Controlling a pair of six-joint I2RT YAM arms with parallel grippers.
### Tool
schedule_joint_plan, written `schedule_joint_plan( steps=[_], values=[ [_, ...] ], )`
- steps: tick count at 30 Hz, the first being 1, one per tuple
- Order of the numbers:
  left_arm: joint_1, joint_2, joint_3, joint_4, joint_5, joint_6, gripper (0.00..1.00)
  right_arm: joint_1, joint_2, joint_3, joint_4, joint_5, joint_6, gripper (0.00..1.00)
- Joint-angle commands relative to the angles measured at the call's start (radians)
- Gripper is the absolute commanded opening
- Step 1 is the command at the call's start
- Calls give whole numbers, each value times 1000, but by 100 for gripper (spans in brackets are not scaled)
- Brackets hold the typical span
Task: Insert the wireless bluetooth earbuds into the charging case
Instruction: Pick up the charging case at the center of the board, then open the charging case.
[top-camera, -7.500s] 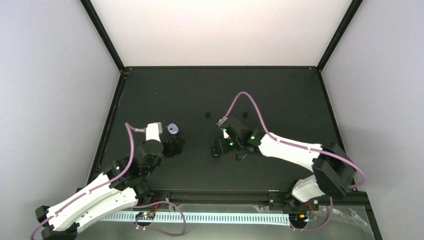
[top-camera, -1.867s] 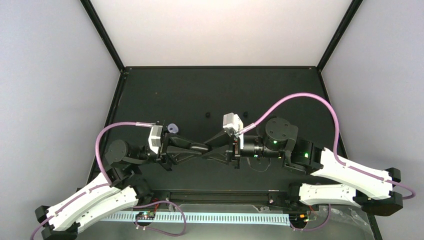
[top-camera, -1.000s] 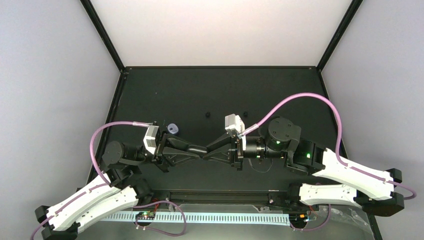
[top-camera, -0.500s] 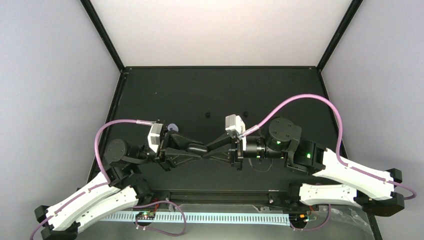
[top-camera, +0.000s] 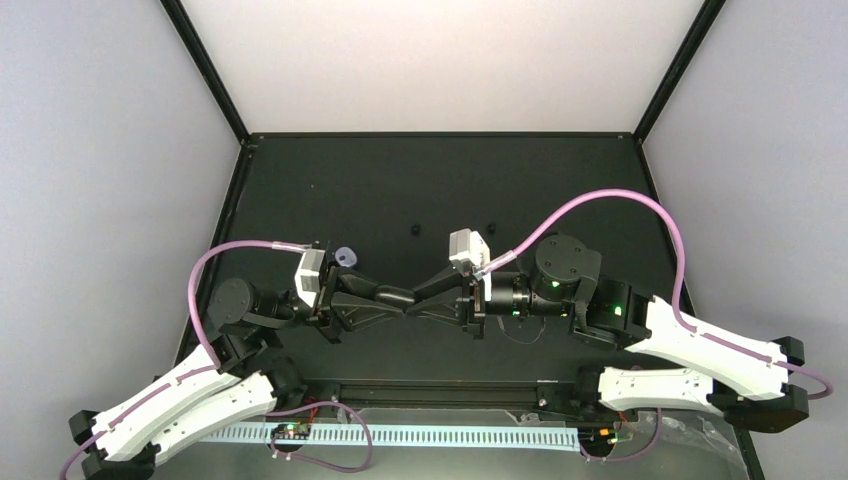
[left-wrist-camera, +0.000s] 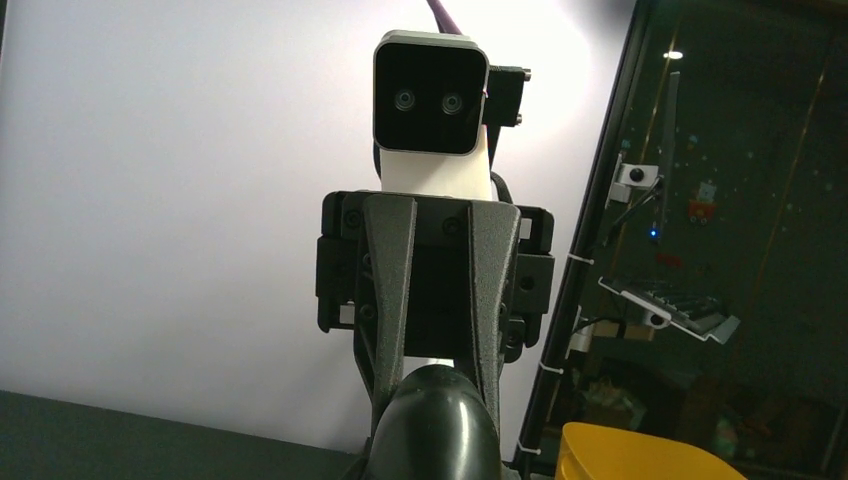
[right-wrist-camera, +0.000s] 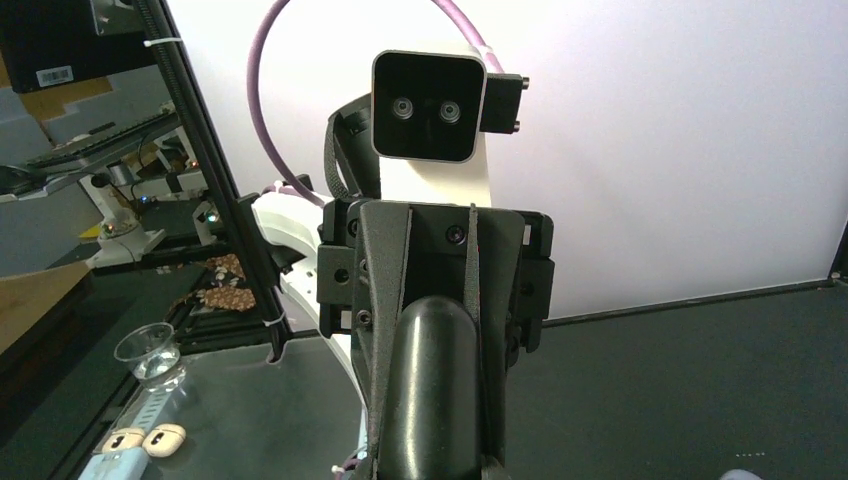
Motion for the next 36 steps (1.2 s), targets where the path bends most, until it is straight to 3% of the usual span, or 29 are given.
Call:
schedule_joint_plan(
  steps=[1,4,9,18,26,36],
  values=[
    [3,0,34,8,10,10,1,-2,-4,31,-15,12,-25,11],
    [3,-7,30,0,-2,25,1,-3,-13,35,-13,43,-22,38],
    [3,-7,34,-13,-9,58,1,-1,-2,60,-19,108,-19,54],
    [2,-8,38,-37,15,83,2,-1,35,86,-42,212,-3,56],
    [2,-17,38,-44,4,88,2,-2,53,92,-50,143,-7,63],
    [3,-26,39,-47,25,84,2,-2,72,107,-98,285,18,62]
  ],
)
